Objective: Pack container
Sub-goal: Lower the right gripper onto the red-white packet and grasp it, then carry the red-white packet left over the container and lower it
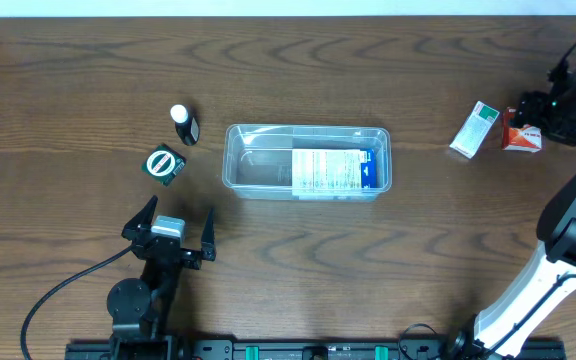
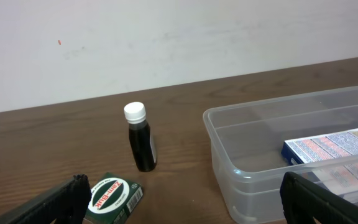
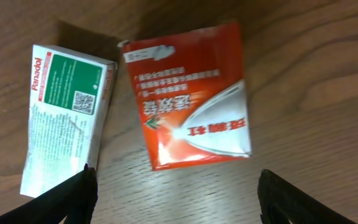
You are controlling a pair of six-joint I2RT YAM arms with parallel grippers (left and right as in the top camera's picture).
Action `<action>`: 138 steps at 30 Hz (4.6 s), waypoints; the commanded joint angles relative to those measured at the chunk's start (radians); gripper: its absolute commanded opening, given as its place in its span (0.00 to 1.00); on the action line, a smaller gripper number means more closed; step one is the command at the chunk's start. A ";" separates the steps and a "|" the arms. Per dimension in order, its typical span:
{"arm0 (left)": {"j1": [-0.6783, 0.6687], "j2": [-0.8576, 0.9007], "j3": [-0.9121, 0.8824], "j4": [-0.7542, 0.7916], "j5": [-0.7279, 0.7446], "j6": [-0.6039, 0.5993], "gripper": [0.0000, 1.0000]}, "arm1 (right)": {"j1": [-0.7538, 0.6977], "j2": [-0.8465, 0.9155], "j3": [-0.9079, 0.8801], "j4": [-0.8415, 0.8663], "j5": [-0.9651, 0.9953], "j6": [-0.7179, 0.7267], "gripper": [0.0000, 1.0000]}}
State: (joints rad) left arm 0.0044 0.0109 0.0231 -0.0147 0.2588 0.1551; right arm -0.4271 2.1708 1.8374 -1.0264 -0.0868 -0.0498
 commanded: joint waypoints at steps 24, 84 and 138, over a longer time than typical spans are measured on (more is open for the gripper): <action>-0.003 -0.007 -0.019 -0.032 0.011 0.005 0.98 | -0.004 0.130 0.014 0.128 -0.034 -0.143 0.99; -0.003 -0.007 -0.019 -0.032 0.011 0.005 0.98 | 0.478 -0.097 0.073 -0.004 -0.318 0.265 0.65; -0.003 -0.007 -0.019 -0.032 0.011 0.005 0.98 | 0.843 -0.238 -0.105 -0.221 0.125 0.567 0.66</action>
State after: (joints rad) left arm 0.0044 0.0109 0.0231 -0.0147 0.2588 0.1551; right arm 0.4118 1.9251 1.7561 -1.2591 0.0055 0.5083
